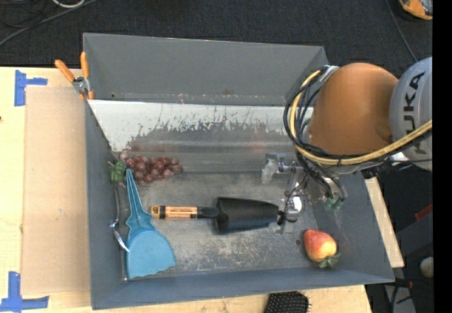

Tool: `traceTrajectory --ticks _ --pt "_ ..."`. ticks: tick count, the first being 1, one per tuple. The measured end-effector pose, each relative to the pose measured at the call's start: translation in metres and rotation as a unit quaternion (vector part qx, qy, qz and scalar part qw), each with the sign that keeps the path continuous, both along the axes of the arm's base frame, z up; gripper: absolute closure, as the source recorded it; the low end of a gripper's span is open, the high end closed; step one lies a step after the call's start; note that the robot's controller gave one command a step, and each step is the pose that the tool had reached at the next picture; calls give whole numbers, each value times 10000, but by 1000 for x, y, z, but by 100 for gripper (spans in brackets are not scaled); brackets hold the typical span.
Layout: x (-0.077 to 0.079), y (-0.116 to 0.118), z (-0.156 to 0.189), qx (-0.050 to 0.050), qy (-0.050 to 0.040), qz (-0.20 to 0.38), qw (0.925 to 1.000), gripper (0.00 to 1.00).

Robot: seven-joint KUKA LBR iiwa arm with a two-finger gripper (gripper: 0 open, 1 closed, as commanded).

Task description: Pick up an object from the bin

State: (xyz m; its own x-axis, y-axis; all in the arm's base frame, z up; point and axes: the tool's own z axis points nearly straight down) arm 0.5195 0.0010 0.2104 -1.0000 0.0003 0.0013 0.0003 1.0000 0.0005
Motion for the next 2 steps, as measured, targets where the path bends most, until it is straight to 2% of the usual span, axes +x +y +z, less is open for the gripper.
traceTrajectory --ticks 1,2 --pt "-6 1 -33 0 -41 20 10000 0" --pt "-5 22 -70 1 15 -661 9978 0"
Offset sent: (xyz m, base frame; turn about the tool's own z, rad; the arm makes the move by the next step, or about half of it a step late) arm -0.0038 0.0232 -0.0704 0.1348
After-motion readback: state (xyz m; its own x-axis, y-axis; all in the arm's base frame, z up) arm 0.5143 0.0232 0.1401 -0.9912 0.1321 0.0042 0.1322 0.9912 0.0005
